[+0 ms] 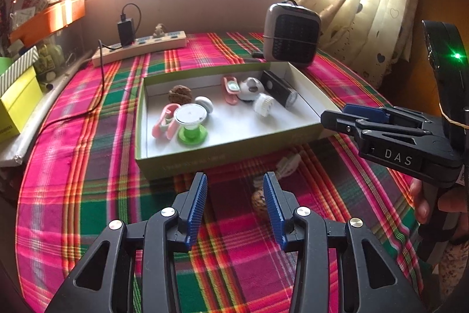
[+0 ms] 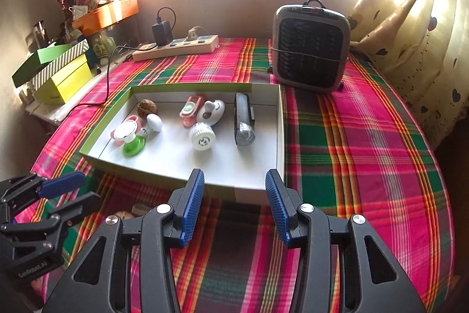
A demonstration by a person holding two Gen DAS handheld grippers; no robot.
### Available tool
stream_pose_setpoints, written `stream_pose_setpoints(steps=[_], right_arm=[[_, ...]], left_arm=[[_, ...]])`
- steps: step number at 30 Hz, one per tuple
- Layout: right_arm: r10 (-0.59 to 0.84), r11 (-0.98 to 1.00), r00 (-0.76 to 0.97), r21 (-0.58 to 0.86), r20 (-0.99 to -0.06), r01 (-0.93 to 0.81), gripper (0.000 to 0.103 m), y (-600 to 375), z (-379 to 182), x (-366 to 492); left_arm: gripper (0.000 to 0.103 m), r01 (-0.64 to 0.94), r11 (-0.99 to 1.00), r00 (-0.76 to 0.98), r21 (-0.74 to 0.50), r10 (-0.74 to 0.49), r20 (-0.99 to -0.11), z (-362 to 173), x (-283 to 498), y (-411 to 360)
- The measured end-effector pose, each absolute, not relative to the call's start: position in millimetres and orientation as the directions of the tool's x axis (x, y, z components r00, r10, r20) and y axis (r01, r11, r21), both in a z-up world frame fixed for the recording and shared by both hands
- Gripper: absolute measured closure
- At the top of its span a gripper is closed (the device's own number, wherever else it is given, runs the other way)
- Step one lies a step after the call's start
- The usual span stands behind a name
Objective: Organize objects
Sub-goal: 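Withdraw both grippers from the box toward the walnut and white cable, then close the left gripper on the walnut while the right gripper moves toward the white cable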
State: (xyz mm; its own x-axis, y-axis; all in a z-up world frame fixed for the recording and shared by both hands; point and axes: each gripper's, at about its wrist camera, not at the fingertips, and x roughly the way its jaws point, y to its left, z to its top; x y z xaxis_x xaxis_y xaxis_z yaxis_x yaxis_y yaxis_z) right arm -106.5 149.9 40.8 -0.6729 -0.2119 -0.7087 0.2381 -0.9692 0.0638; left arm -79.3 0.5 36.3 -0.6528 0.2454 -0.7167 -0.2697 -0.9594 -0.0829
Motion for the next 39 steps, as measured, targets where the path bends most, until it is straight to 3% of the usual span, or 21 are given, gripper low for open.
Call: stream_pose_setpoints(steps=[23, 30, 39], right_arm=[[-0.223, -0.968, -0.660, 0.086, -0.718, 0.234, 0.058, 165.4, 28.3, -83.4], [-0.227, -0.968, -0.649, 0.095, -0.726, 0.233, 0.058, 163.6, 25.1, -83.5], [-0.243, -0.963, -0.634, 0.103, -0.734, 0.250, 0.058, 151.2, 22.1, -82.2]], left_arm=[[0.061, -0.305, -0.948, -0.583, -0.095, 0.265, -0.769, 7.9, -80.8, 31.3], [0.076, -0.286, -0.954, -0.594, -0.095, 0.254, -0.764, 7.8, -83.3, 25.4], [0.076, -0.255, -0.961, -0.608, -0.108, 0.246, -0.755, 7.9, -81.2, 7.3]])
